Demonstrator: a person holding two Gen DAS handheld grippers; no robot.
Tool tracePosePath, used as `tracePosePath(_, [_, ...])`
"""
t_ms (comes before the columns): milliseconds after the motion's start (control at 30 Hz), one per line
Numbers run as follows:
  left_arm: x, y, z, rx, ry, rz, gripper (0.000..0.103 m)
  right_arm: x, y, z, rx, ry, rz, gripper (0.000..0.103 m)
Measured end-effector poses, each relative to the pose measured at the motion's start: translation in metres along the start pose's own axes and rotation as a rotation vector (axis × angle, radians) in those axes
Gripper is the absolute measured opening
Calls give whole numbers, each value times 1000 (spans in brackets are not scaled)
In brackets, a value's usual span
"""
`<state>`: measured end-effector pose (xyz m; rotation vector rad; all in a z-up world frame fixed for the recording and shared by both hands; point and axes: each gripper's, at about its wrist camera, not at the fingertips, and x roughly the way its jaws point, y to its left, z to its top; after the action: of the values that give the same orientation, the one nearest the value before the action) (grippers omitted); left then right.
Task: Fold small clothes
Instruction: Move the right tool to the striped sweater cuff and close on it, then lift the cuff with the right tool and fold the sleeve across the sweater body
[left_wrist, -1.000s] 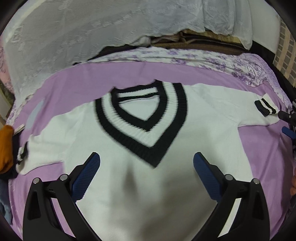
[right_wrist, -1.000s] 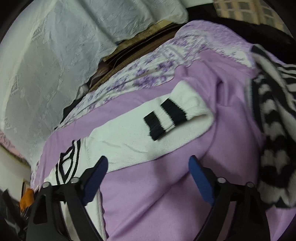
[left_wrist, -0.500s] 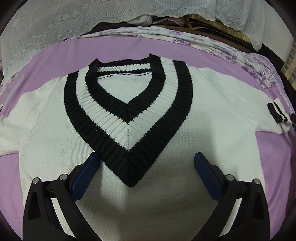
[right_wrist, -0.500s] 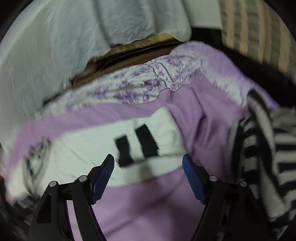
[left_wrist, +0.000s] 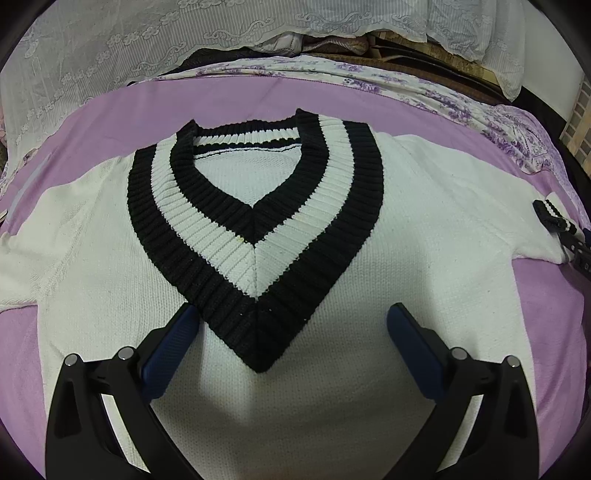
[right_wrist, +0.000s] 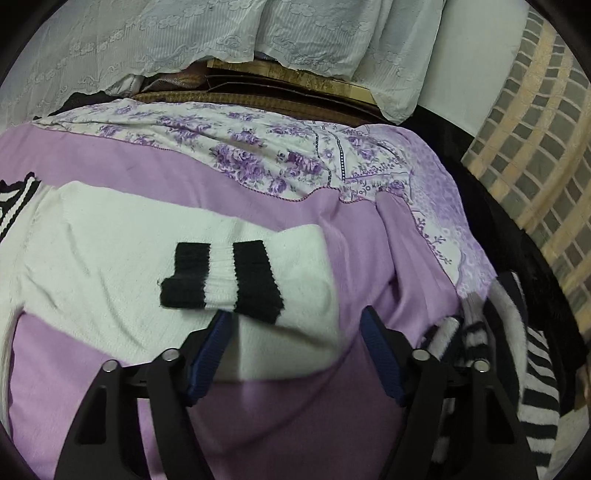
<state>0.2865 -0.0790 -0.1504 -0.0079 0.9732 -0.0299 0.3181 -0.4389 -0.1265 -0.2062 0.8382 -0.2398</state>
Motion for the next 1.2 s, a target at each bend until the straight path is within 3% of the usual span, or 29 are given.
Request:
tracePosePath(100, [0,0,-1,-1,-3,-2,99,-7,3,-10,-3,-15,31,68])
tracePosePath(300, [1,-1,0,5,-7,9,99,-3,23,-6,-95,-46,-27,68])
tracePosePath(367, [1,-1,-1,5,-7,8,99,2,20,1,-78,-51,-24,46])
tracePosePath(400, [1,-1,-1,5,-8,8,99,4,16,4,-57,-49,1,20])
tracePosePath(433, [1,-1,-1,5,-9,7,99,4,10,5,-29,-49,19,7])
tracePosePath(633, [2,-1,0,7,2,8,99,-17,-50,2,299,-114,149,6])
tracePosePath(800, [-2,0,19,5,94,-15,99,-24,-92,-5,581,-110,372,6])
tracePosePath(867, [-8,-1,30,7,81,-30,99,-17,-108,-13,713,-82,459,6])
tracePosePath(967, [-13,-5,44,43,22,23,99,-5,-119,-27,840,-41,528,6])
tracePosePath(1033, [-1,-5,44,57,19,84,99,-4,-111,-24,800,-20,498,6])
tracePosePath(1067, [8,-4,42,54,35,104,99,-4,-103,-20,742,-7,432,6])
tracePosePath(1100, [20,-1,37,44,61,92,99,-2,-91,-14,657,12,354,6])
tracePosePath(1200, [20,5,32,22,20,63,99,6,-67,-11,500,37,201,9])
